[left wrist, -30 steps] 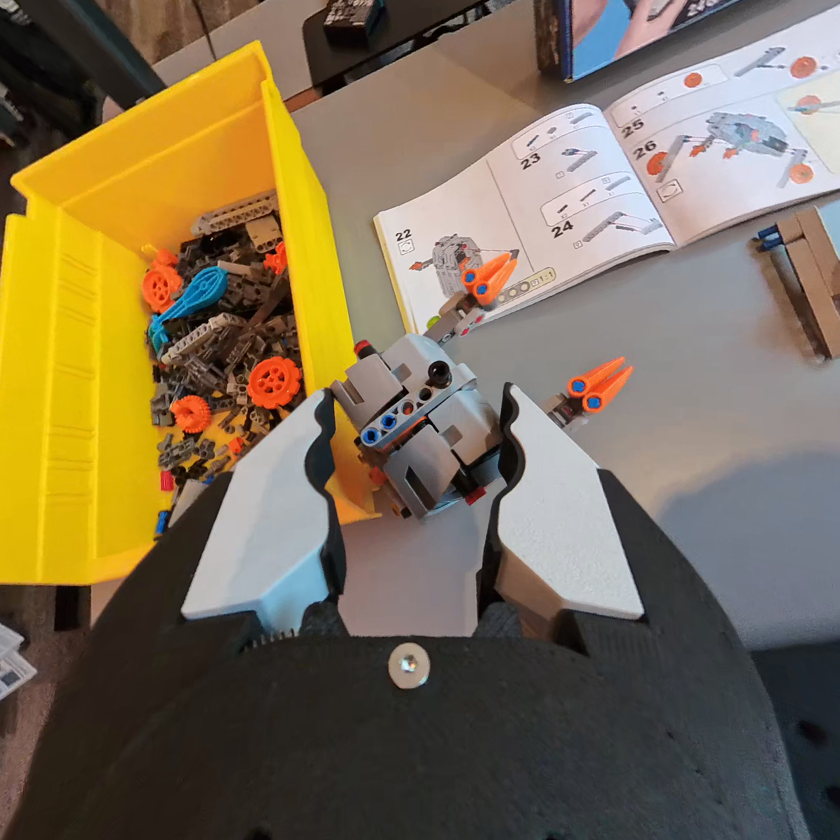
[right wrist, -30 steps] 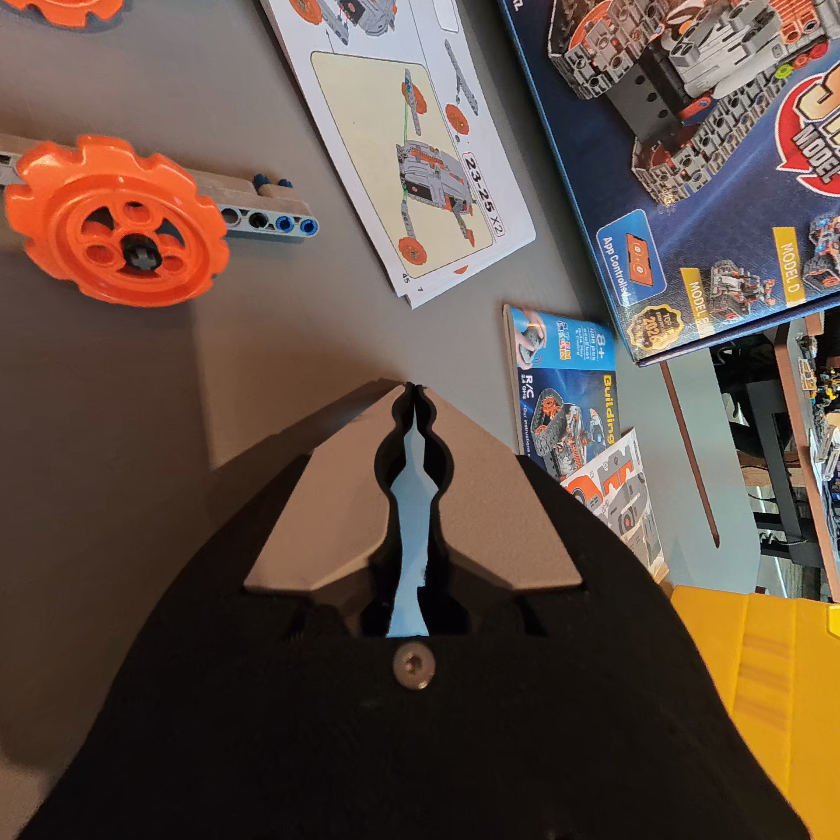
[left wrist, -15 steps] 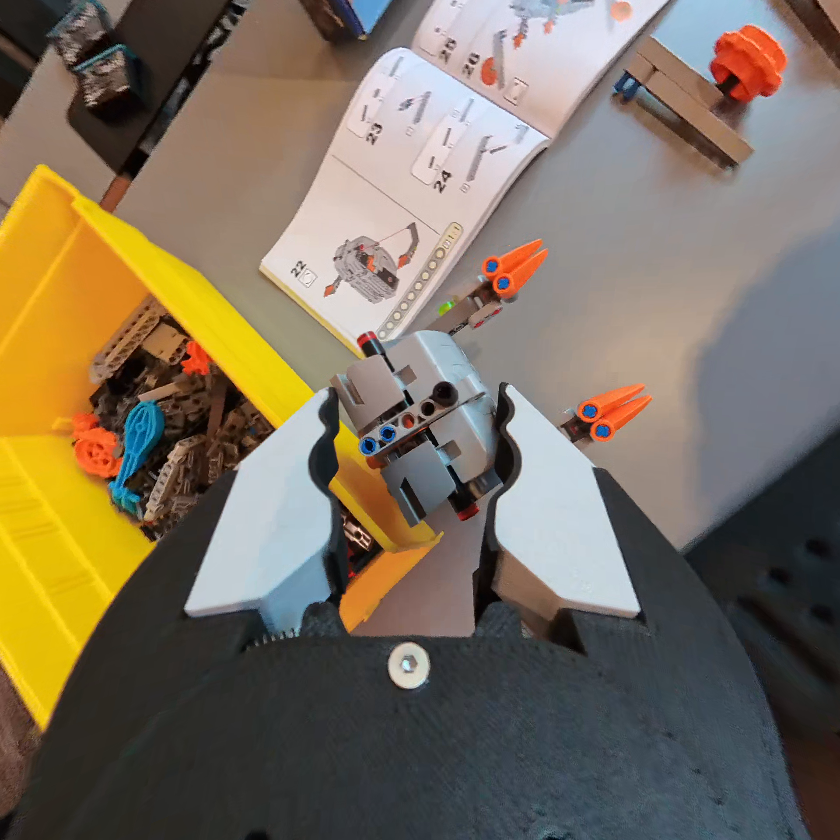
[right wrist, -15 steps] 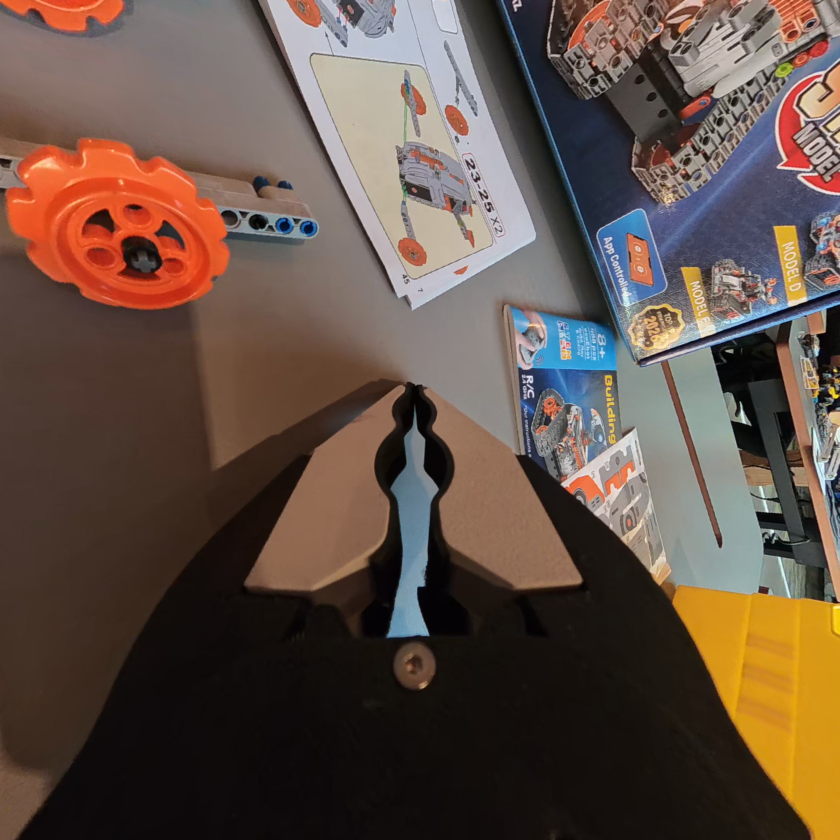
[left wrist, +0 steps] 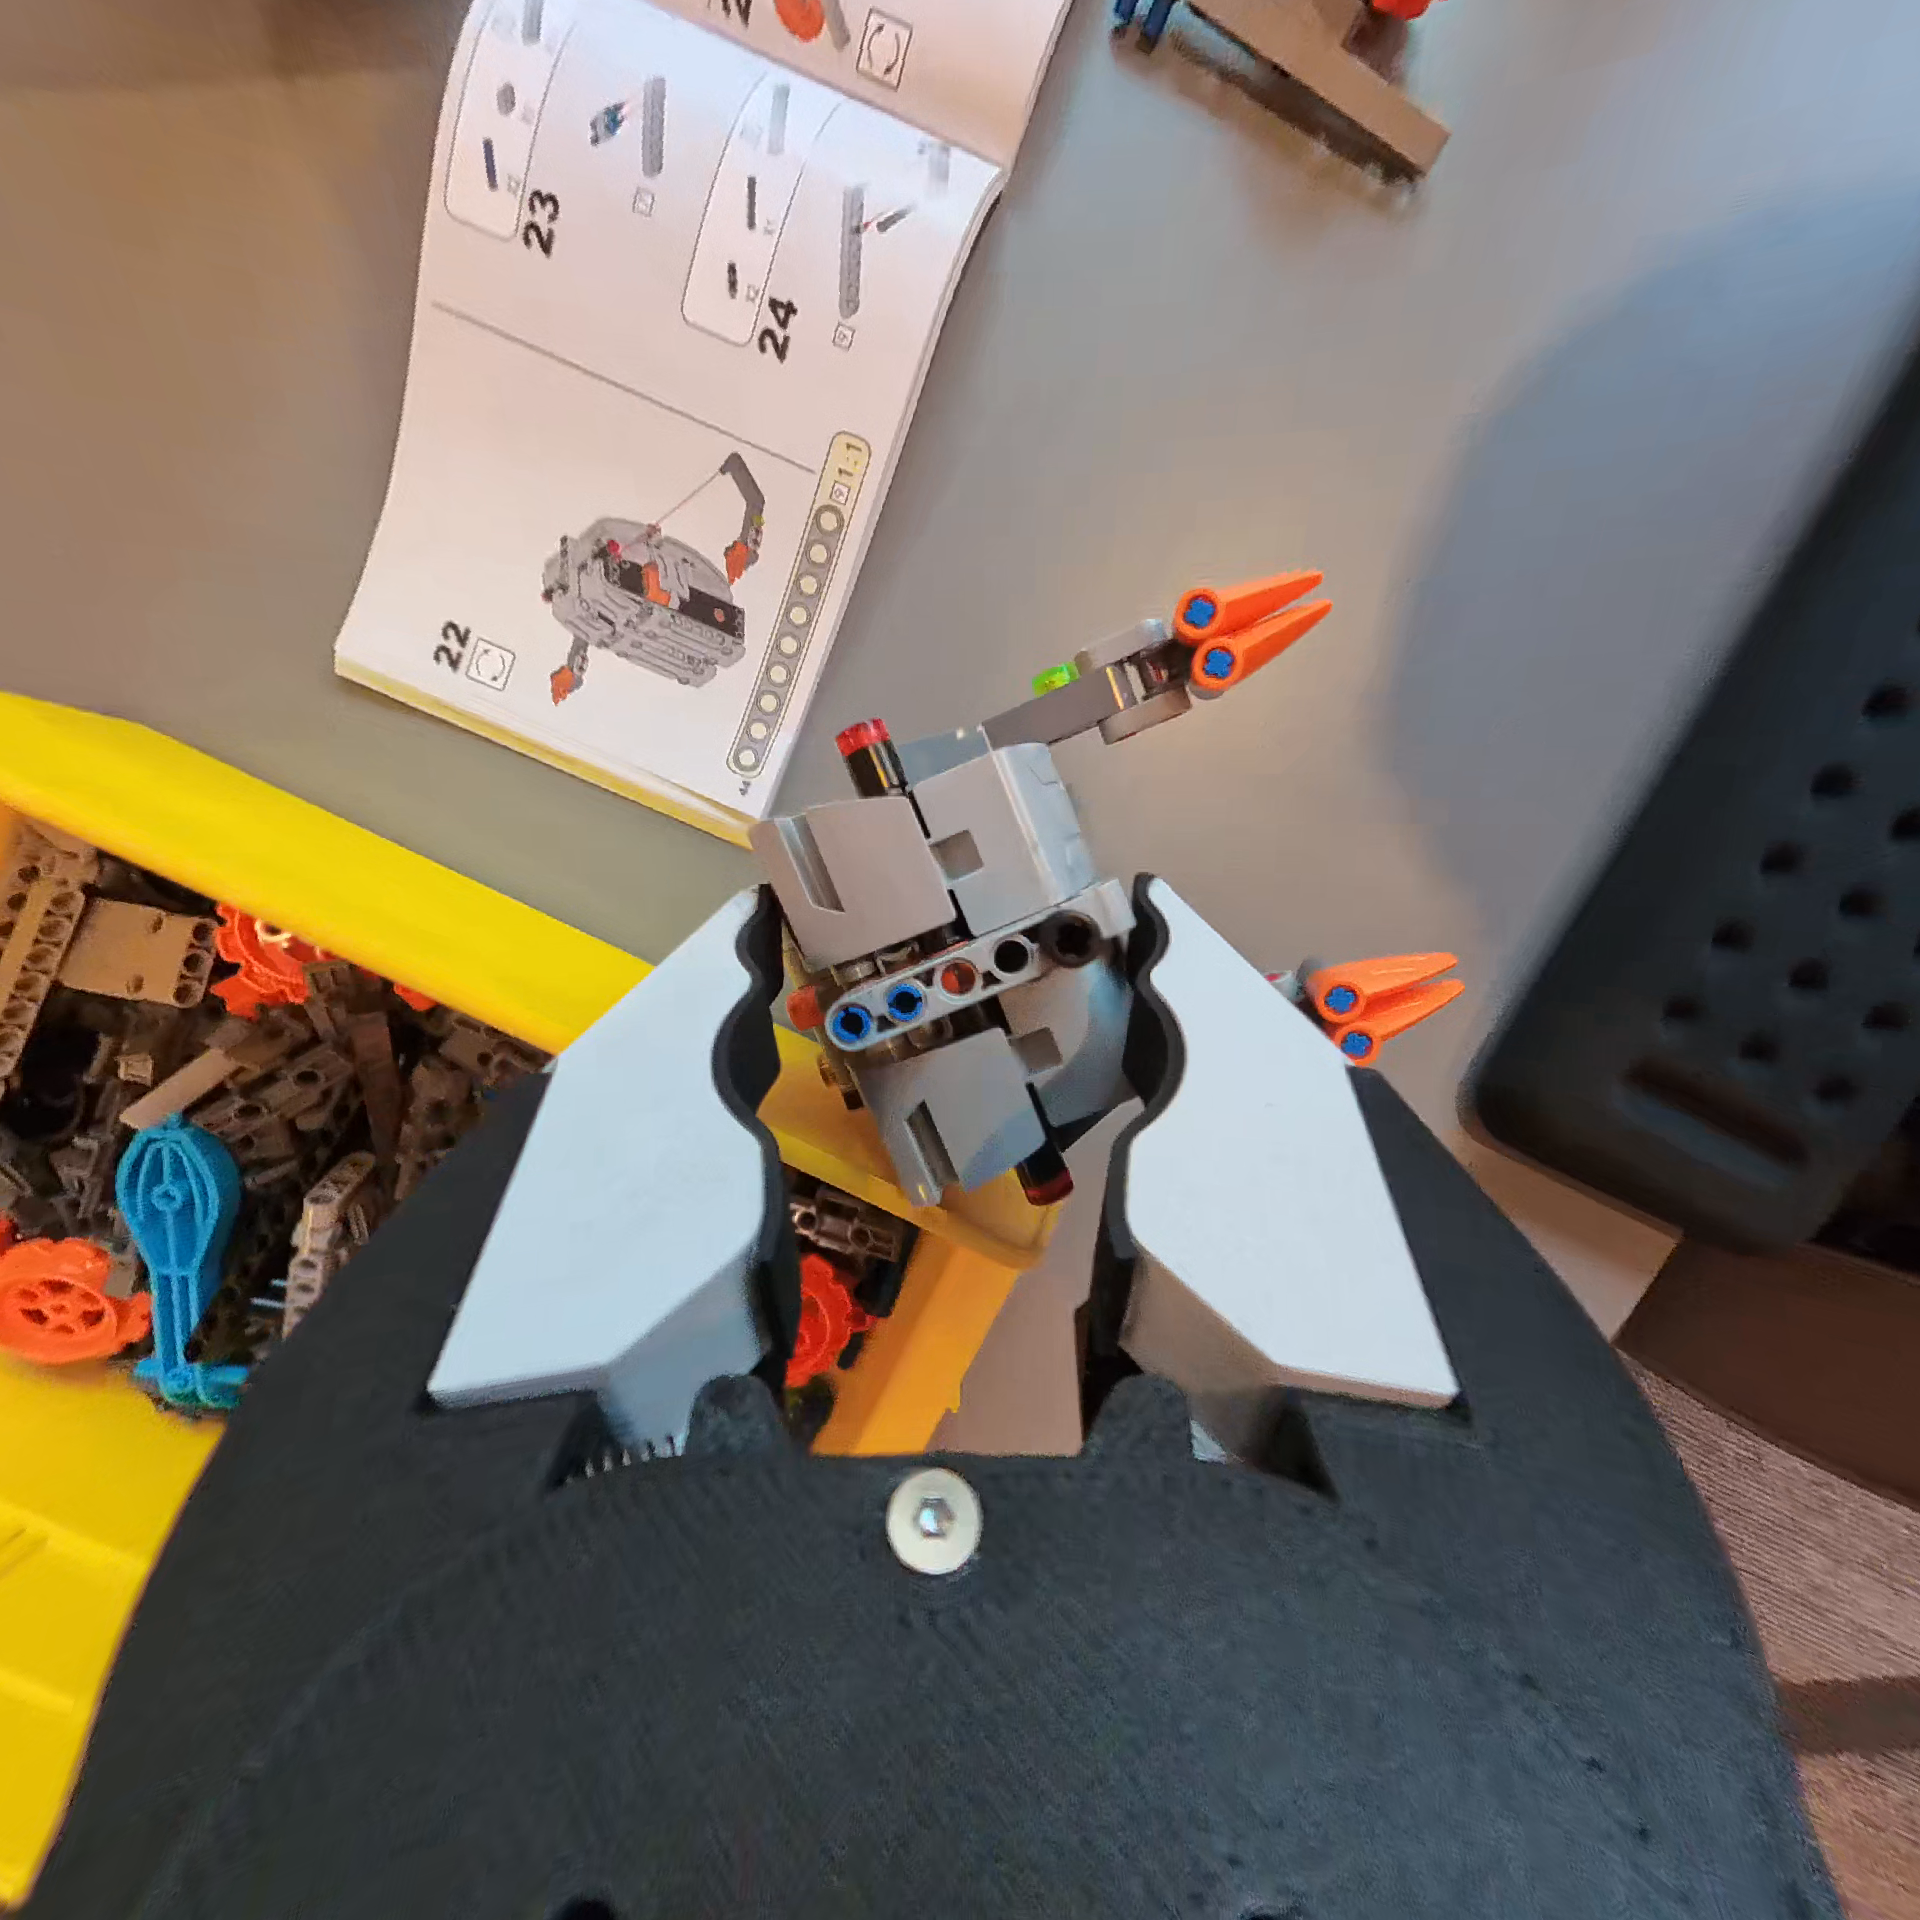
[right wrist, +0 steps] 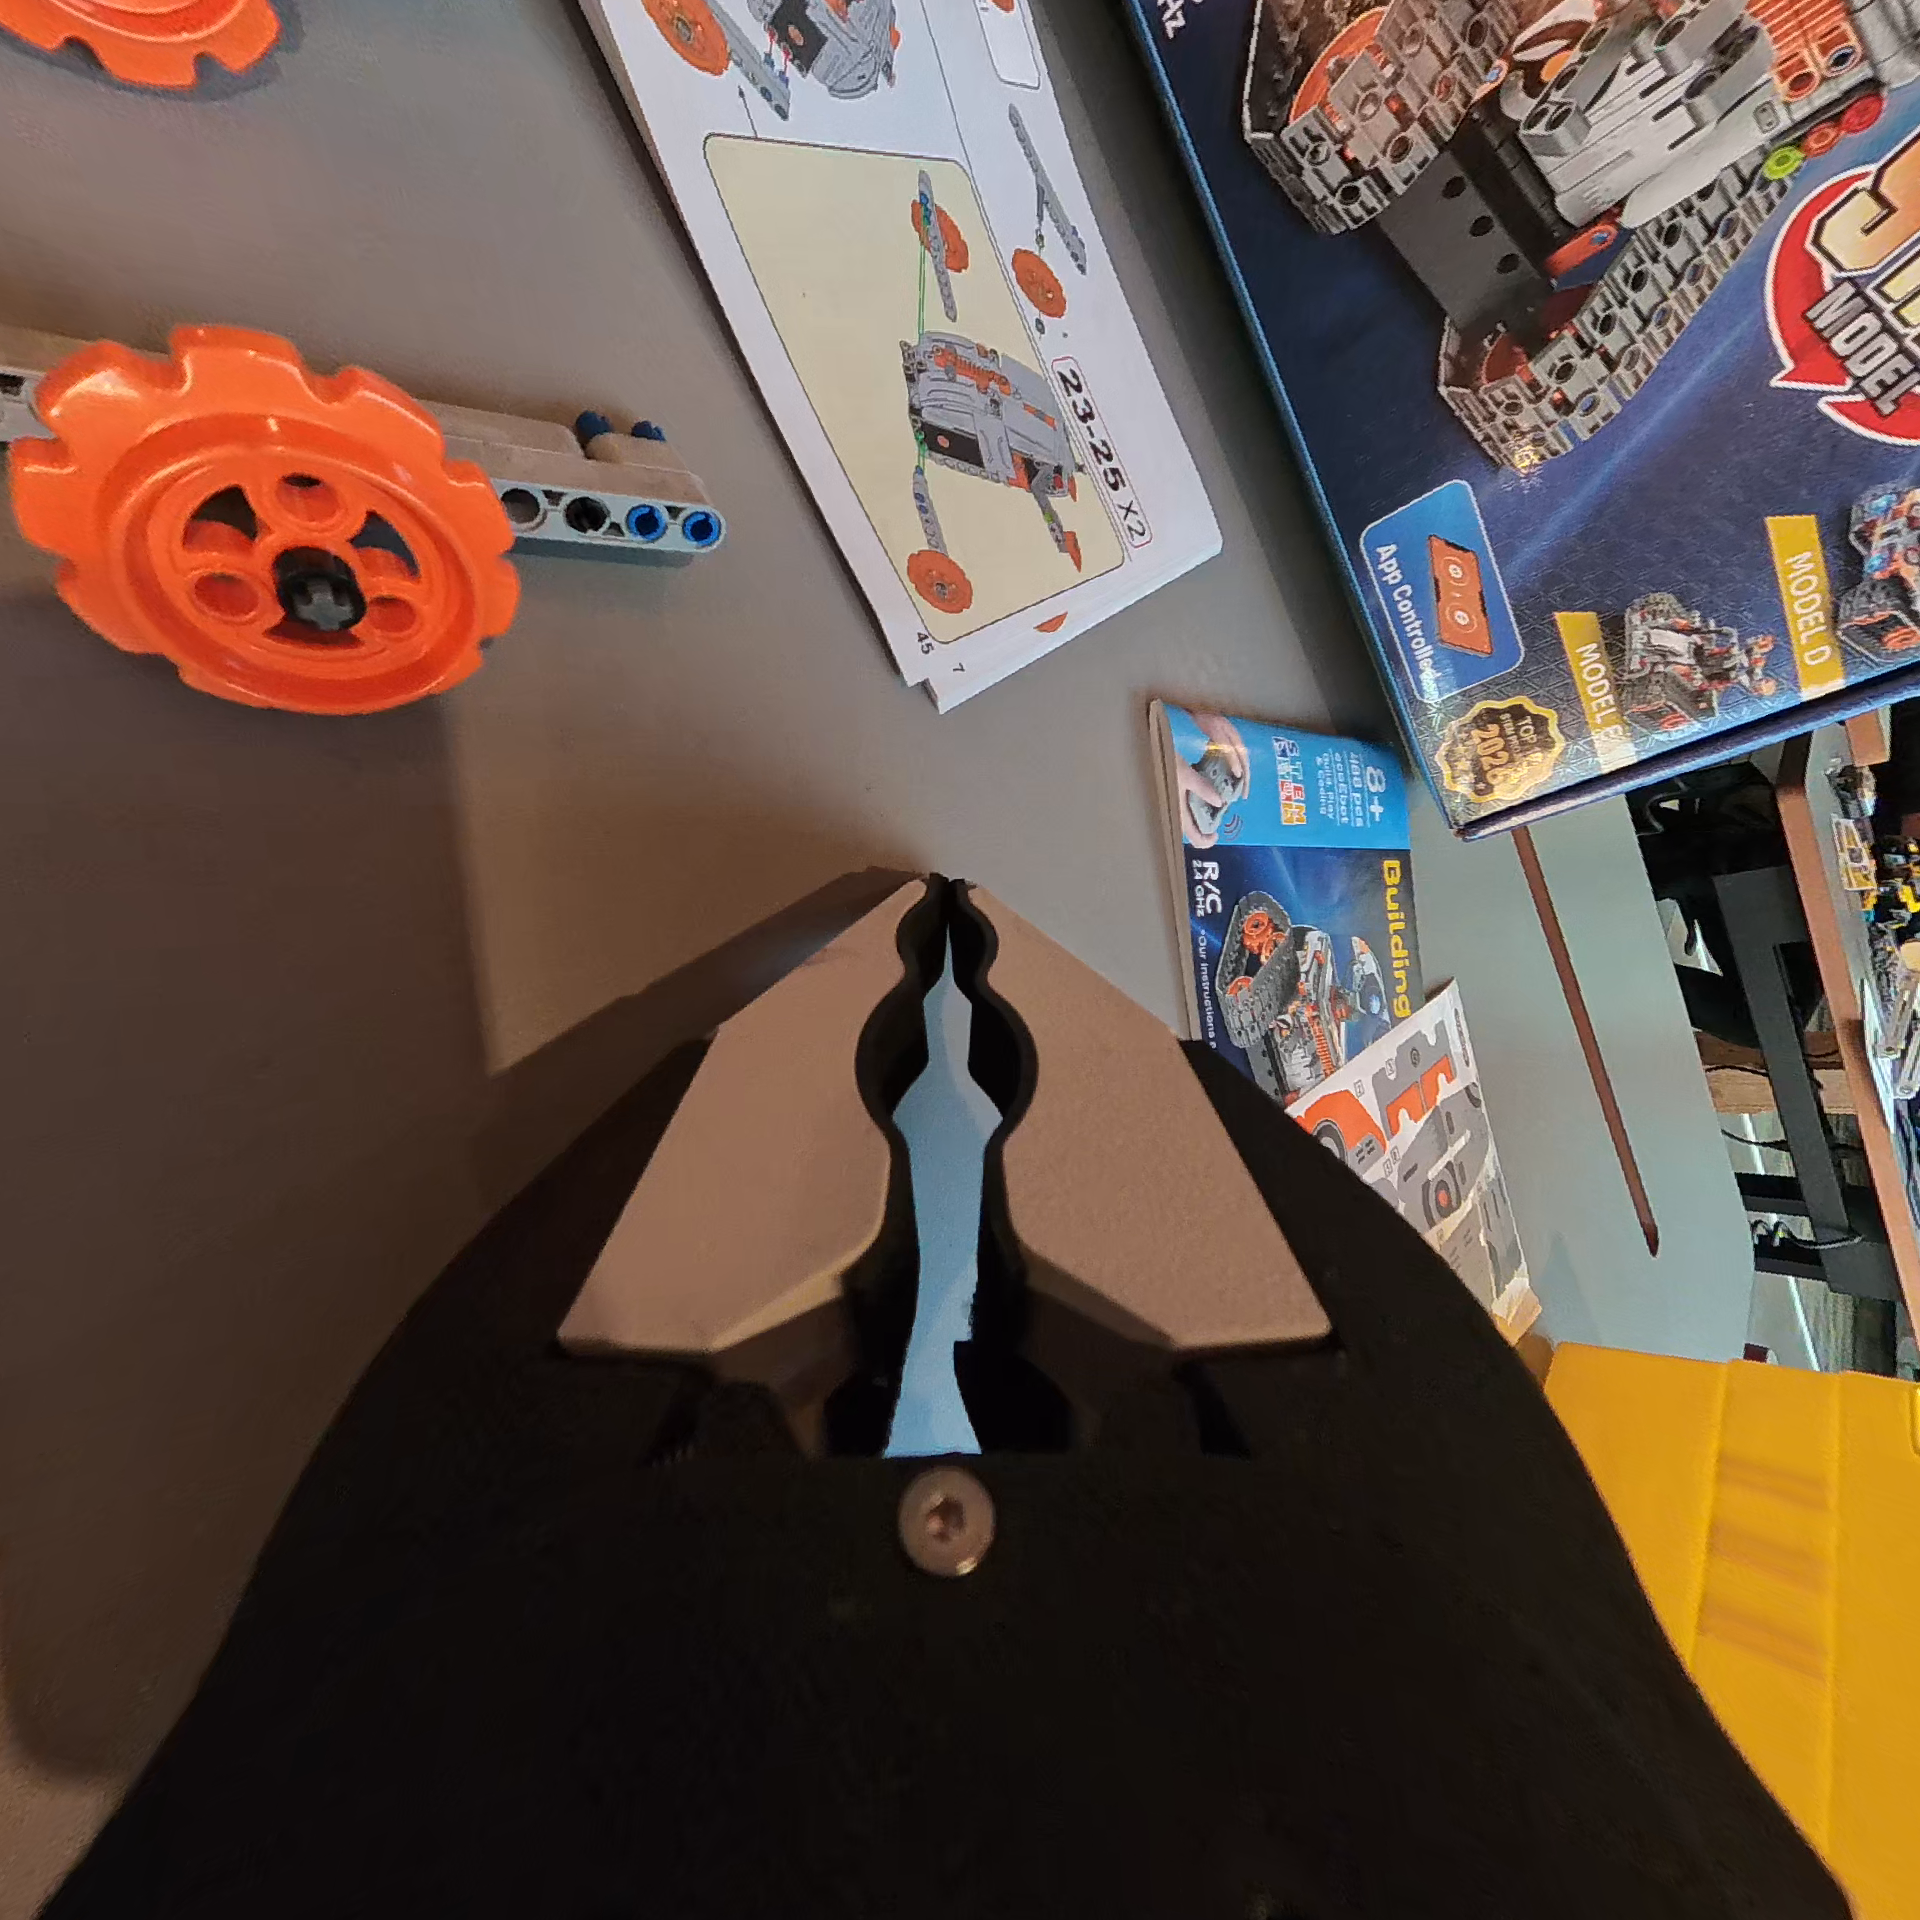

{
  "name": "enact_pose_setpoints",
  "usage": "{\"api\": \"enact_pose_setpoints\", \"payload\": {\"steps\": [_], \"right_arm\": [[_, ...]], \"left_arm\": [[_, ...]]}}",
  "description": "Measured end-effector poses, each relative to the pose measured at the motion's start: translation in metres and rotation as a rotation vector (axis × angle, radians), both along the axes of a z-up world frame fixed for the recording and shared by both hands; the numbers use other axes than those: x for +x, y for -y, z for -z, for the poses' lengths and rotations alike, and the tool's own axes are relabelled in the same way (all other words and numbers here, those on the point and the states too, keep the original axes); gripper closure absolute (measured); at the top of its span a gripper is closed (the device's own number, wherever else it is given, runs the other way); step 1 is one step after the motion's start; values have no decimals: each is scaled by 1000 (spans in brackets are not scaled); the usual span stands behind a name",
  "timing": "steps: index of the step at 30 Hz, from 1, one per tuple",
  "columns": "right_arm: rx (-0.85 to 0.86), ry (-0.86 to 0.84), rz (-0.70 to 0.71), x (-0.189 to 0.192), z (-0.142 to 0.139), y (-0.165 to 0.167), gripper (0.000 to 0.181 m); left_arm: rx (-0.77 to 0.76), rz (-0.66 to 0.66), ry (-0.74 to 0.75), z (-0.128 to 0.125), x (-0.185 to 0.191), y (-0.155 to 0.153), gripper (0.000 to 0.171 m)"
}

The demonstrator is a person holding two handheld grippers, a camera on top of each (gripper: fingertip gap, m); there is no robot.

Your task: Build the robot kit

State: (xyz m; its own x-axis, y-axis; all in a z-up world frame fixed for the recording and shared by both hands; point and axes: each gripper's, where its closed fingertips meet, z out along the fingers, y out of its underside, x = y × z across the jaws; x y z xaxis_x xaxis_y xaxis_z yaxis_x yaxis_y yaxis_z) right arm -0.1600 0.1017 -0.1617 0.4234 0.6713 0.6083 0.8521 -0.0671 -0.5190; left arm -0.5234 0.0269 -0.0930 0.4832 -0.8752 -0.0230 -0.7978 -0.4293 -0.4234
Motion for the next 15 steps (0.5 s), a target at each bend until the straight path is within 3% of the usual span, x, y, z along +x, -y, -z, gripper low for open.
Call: {"api": "enact_pose_setpoints", "payload": {"steps": [8,15], "right_arm": [[2,5,4,0,0,0,181],[6,11,3,0,0,0,181]], "left_arm": [[-78,-184,-125,8,-4,-2,106],[-71,-149,-247,10,-7,0,104]]}}
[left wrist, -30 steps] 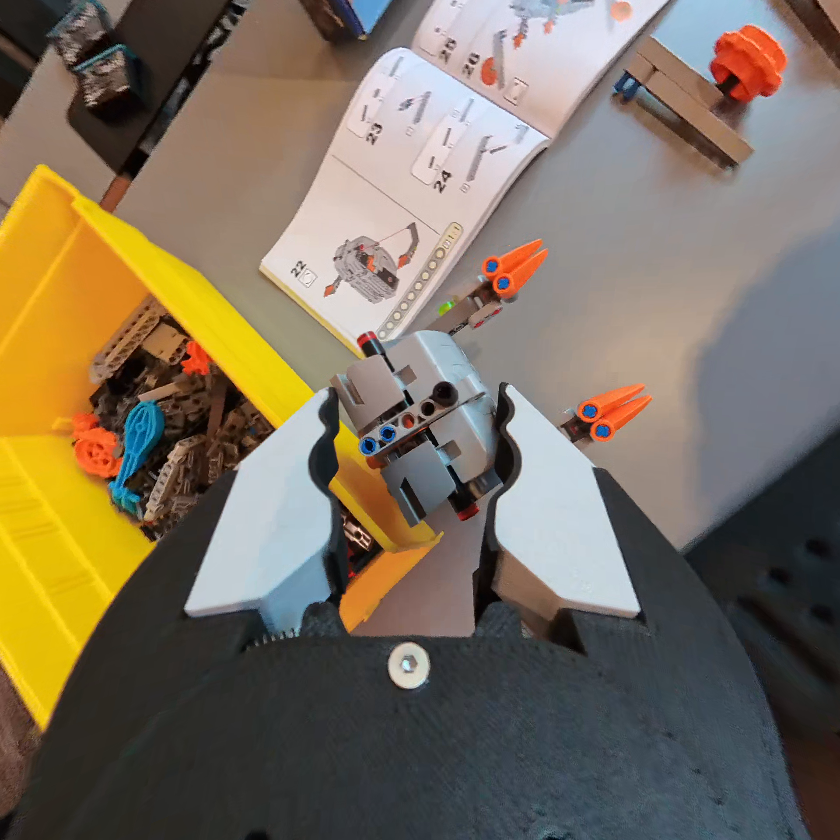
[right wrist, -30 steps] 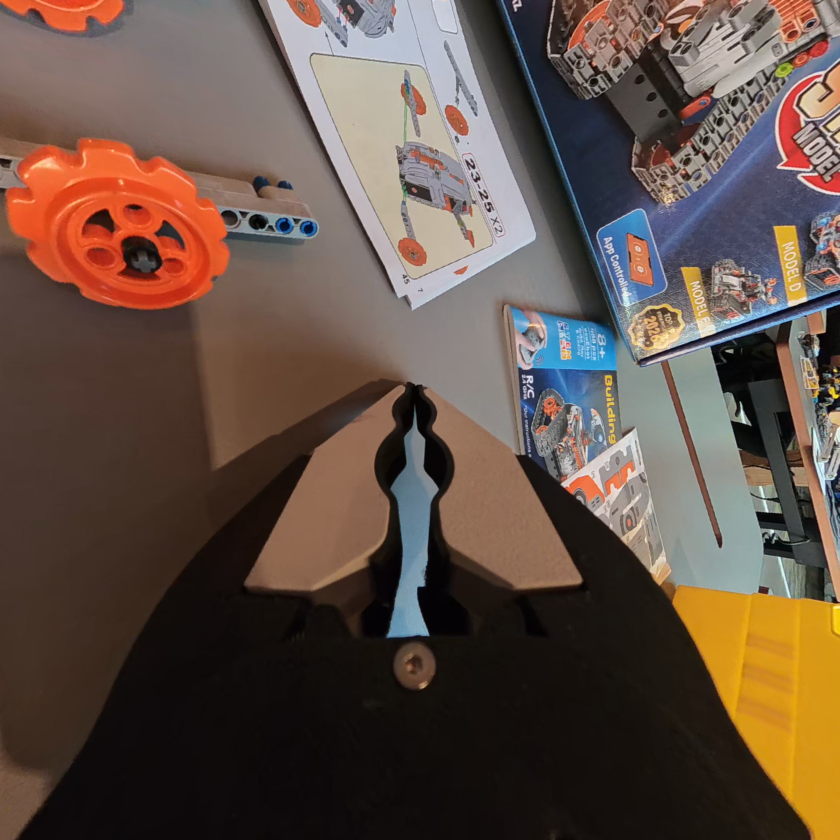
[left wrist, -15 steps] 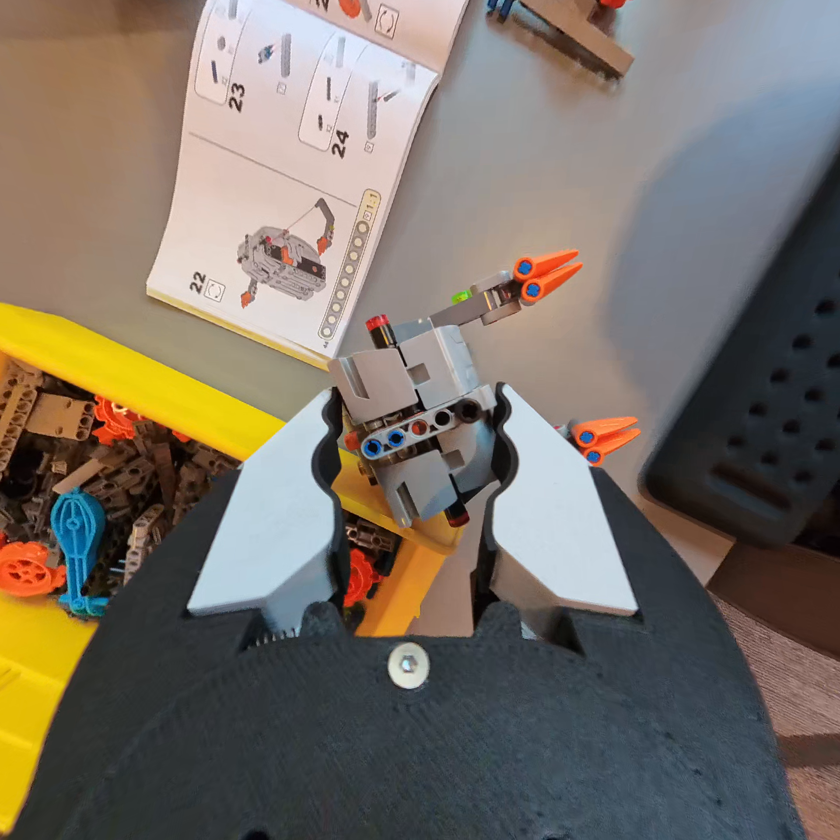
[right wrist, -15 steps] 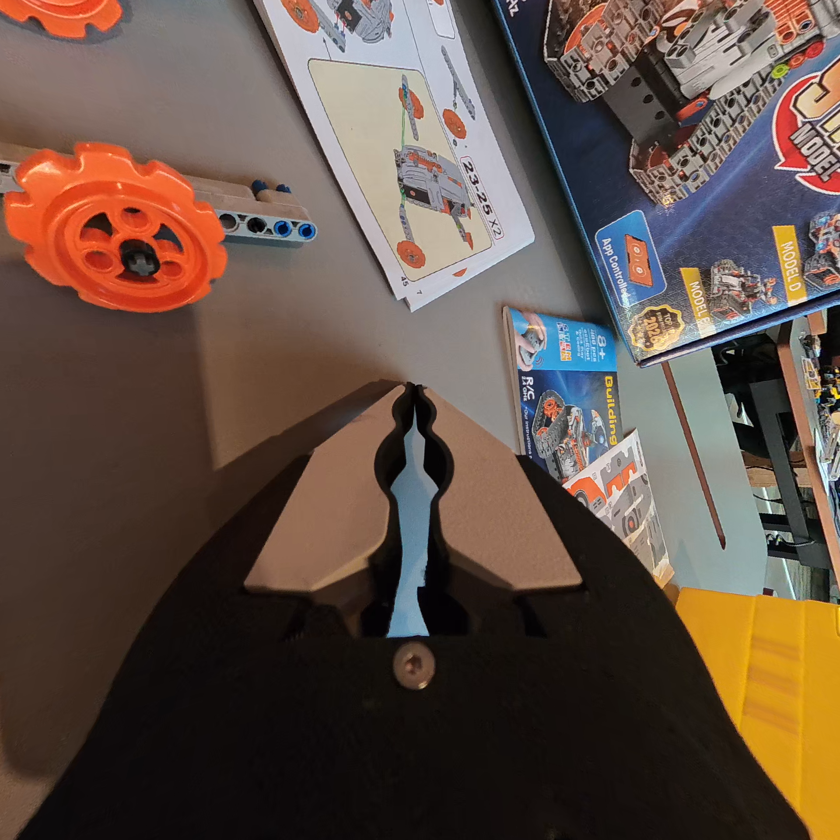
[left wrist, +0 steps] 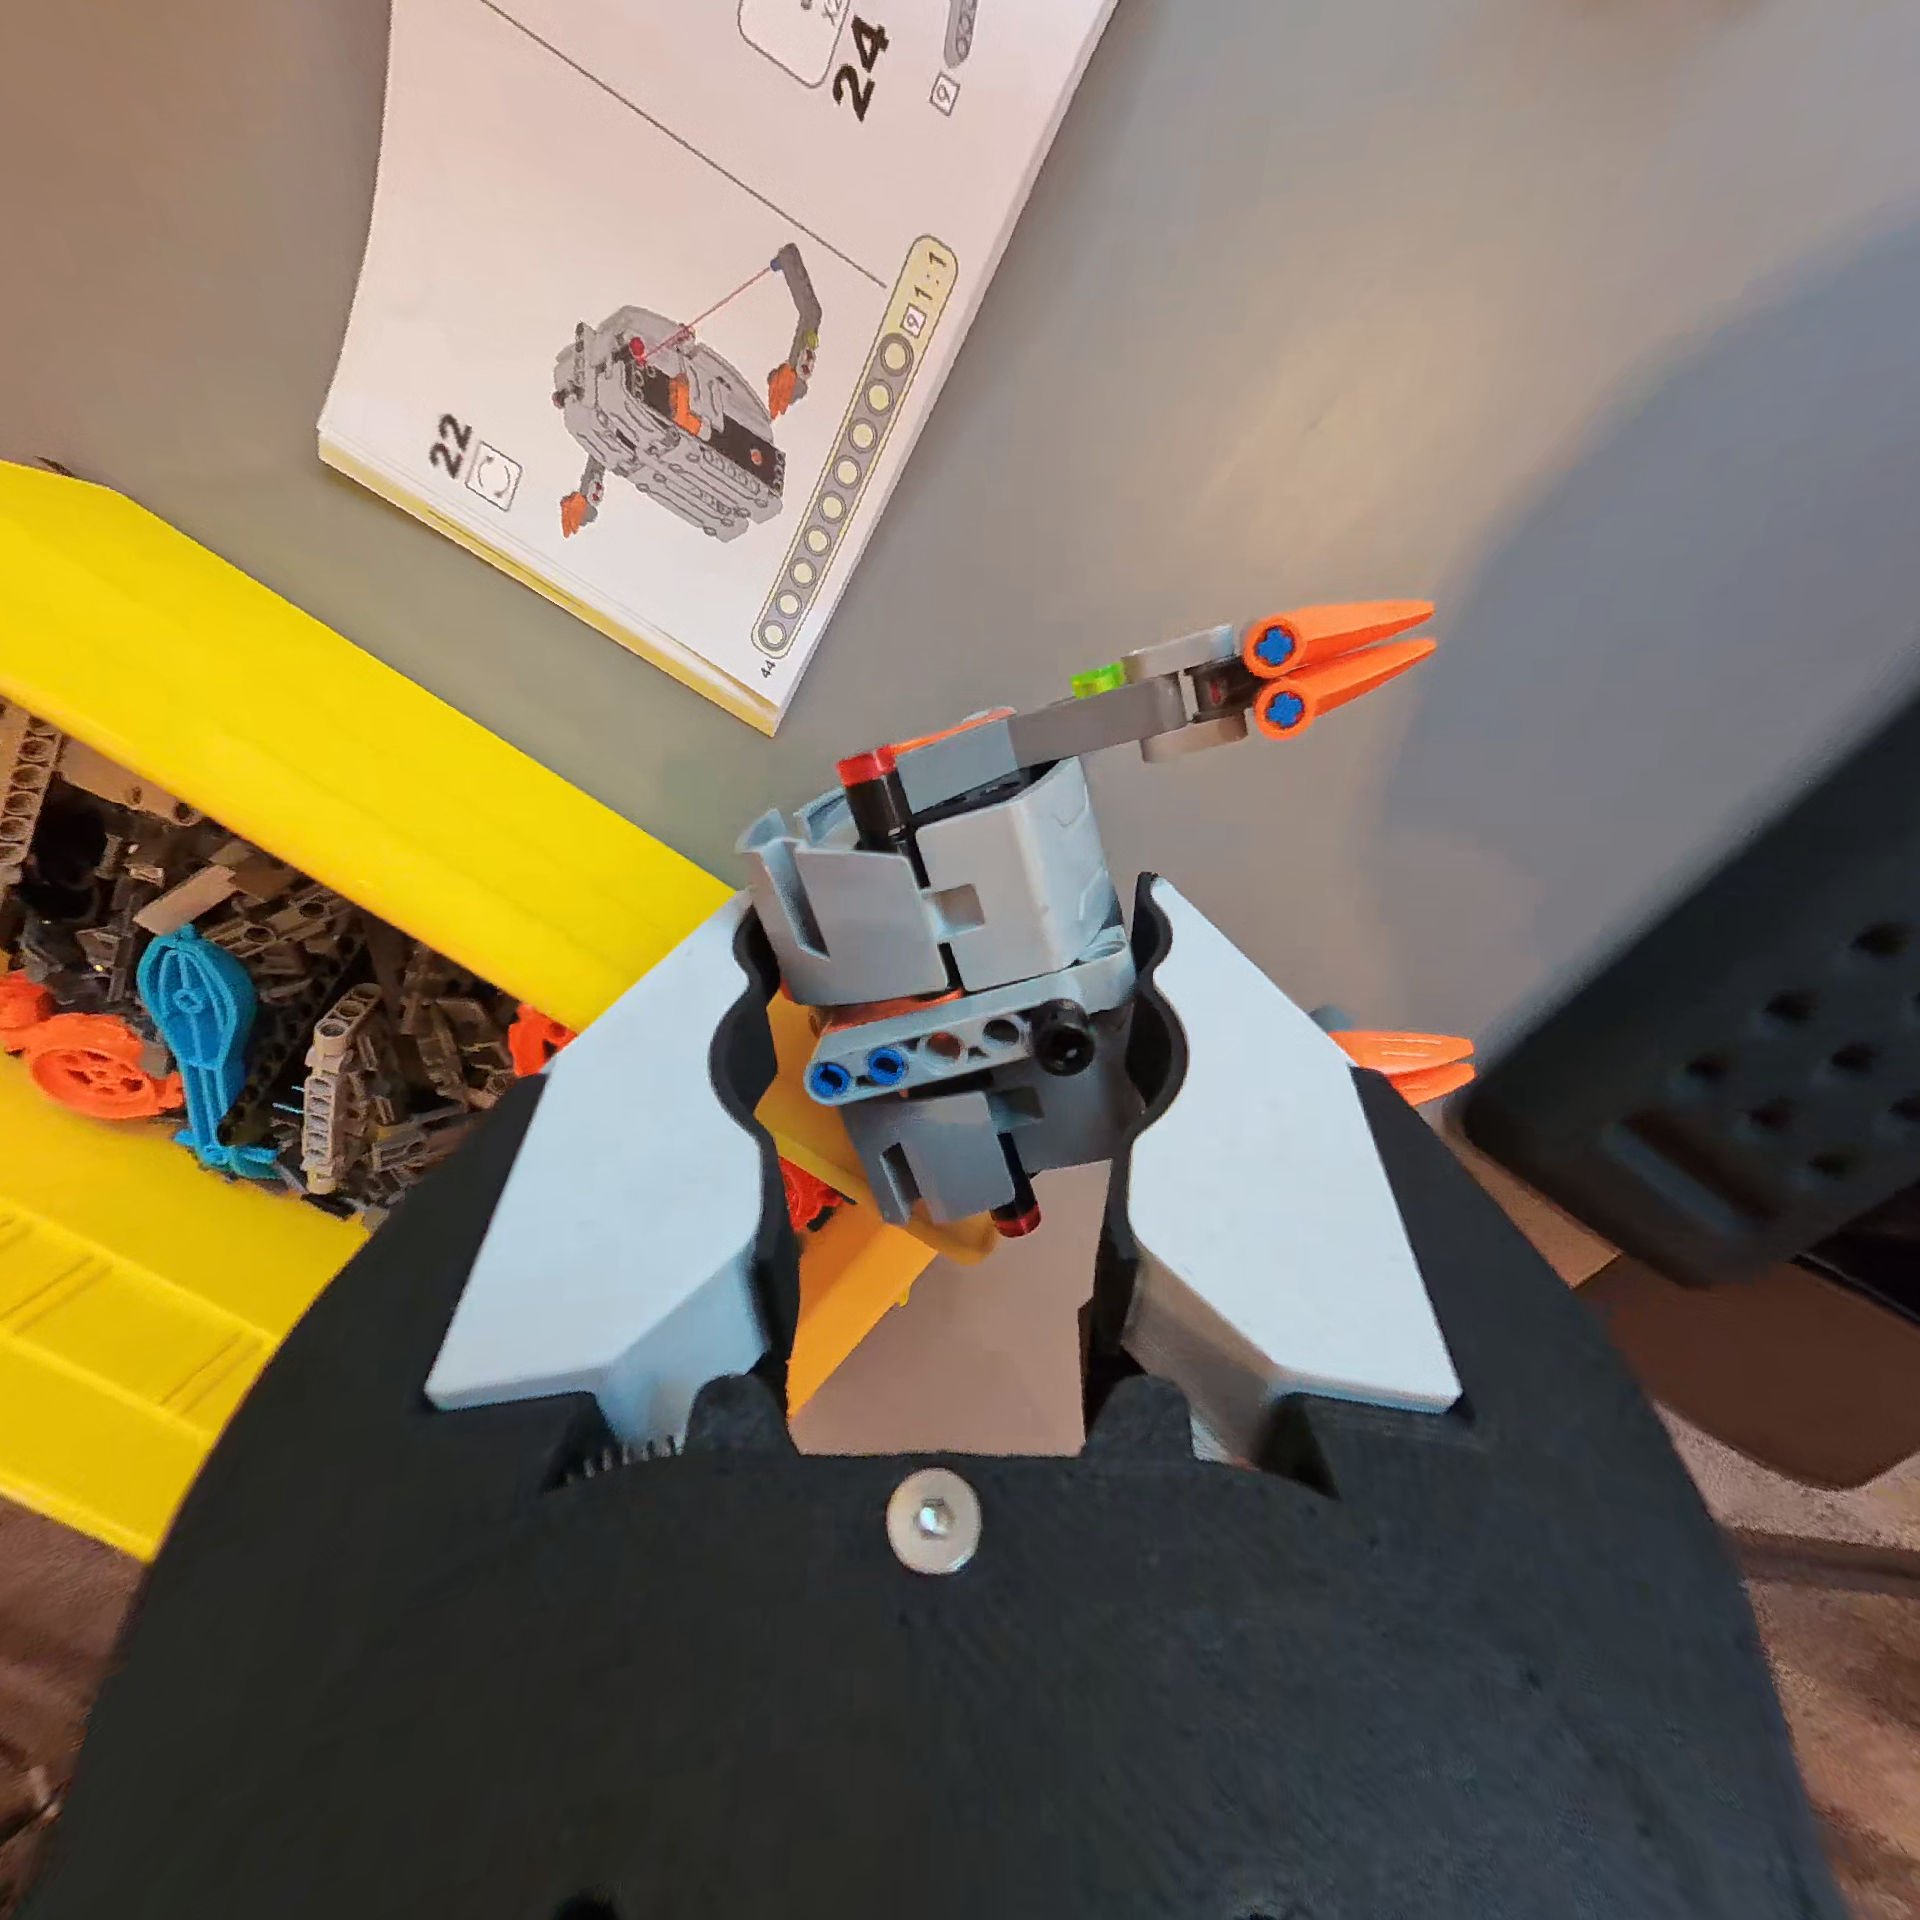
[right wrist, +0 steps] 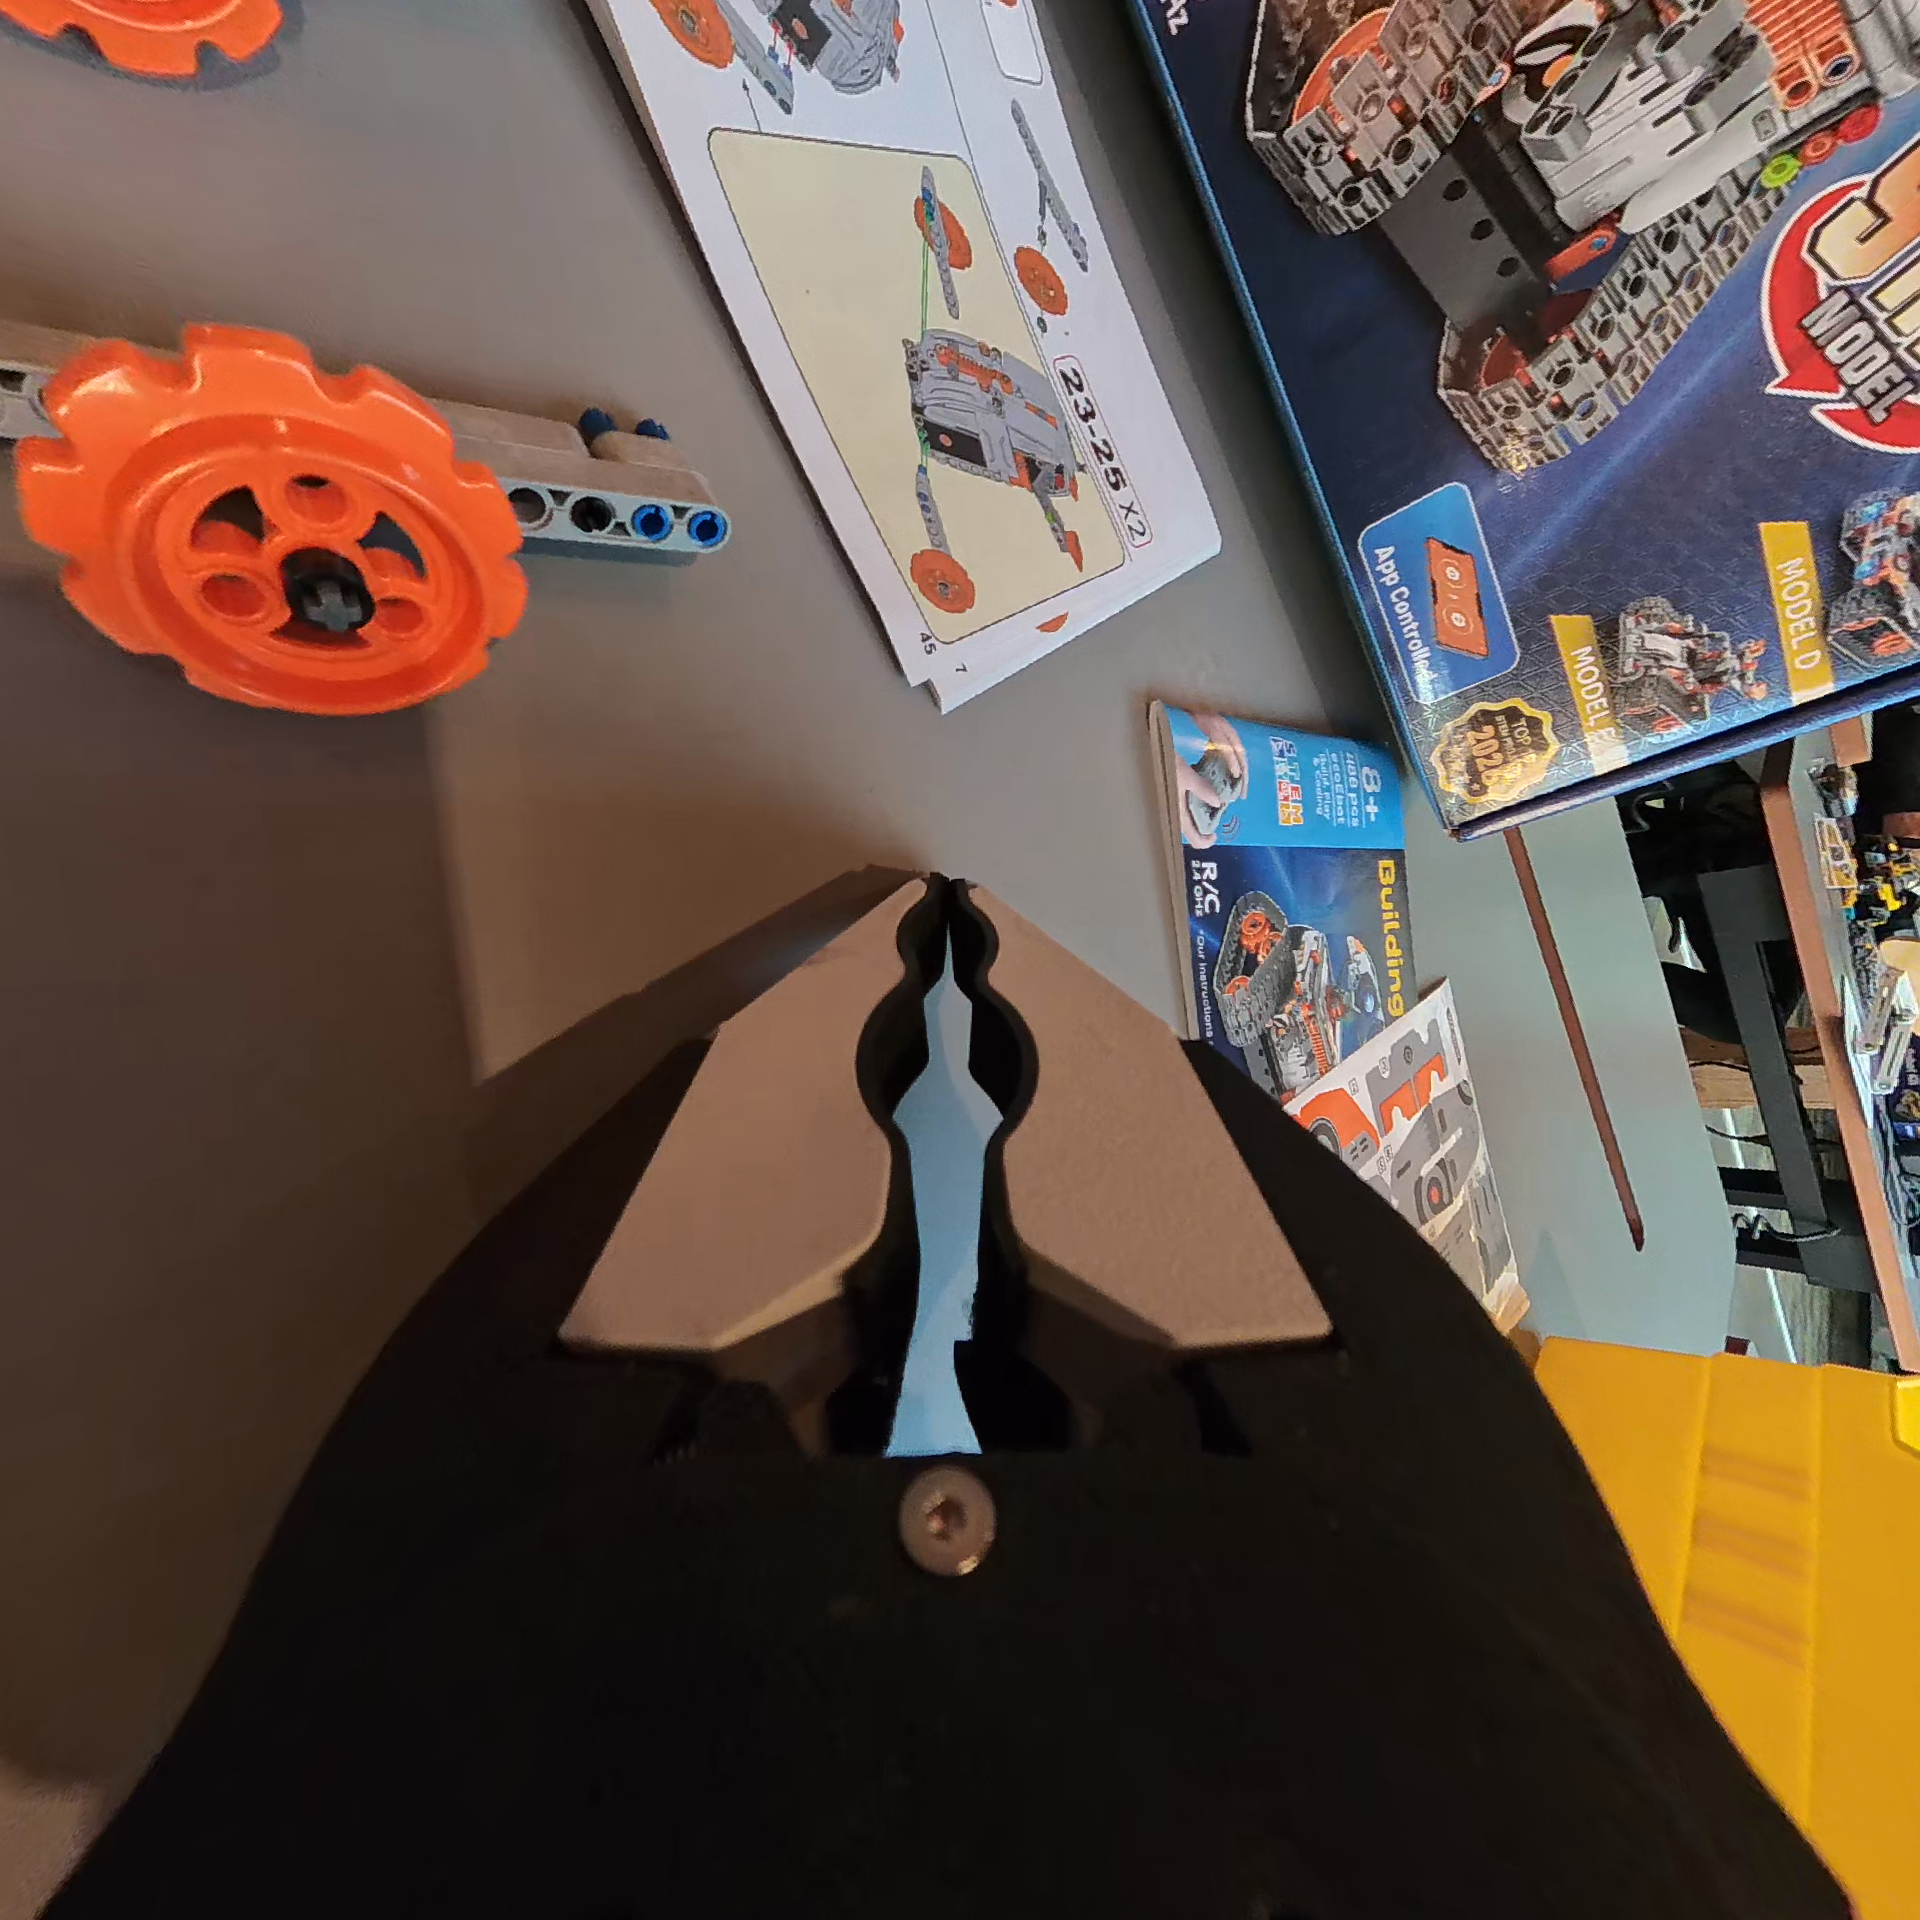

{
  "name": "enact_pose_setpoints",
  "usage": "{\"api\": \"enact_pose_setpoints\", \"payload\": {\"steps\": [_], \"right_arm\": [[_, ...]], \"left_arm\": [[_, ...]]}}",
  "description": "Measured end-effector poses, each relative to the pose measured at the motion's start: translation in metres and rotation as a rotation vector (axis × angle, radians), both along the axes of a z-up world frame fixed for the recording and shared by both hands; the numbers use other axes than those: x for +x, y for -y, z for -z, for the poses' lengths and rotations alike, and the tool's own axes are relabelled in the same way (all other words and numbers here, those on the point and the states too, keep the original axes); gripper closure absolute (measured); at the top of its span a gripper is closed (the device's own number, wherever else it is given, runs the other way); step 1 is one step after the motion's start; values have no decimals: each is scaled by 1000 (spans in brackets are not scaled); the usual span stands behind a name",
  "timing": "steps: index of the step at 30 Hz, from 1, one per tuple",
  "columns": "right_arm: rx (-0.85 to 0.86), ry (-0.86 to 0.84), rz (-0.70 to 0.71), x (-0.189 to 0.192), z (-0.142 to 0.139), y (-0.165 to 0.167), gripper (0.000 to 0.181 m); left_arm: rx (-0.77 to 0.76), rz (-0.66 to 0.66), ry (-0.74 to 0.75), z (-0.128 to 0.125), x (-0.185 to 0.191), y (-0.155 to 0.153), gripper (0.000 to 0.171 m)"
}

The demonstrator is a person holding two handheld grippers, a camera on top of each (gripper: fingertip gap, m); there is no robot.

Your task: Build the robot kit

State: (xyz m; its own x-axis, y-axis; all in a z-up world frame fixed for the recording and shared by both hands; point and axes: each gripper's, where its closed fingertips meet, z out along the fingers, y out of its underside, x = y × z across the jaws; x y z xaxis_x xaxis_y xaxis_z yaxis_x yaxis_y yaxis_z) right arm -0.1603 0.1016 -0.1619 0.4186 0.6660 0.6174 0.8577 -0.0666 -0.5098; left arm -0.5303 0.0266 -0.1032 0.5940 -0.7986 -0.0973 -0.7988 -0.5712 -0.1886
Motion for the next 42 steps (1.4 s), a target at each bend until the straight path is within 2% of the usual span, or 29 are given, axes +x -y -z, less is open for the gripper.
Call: {"api": "enact_pose_setpoints", "payload": {"steps": [3,13,20,38,42], "right_arm": [[-7,-8,6,0,0,0,181],[-1,-4,7,0,0,0,181],[-4,-8,8,0,0,0,181],[-17,-44,17,0,0,0,181],[-22,-51,18,0,0,0,181]], "left_arm": [[-10,52,-35,1,-1,1,104],[-32,367,-212,2,0,4,105],[-16,513,-272,2,6,2,106],[43,992,-250,1,63,2,107],[35,1017,-240,1,71,4,106]]}}
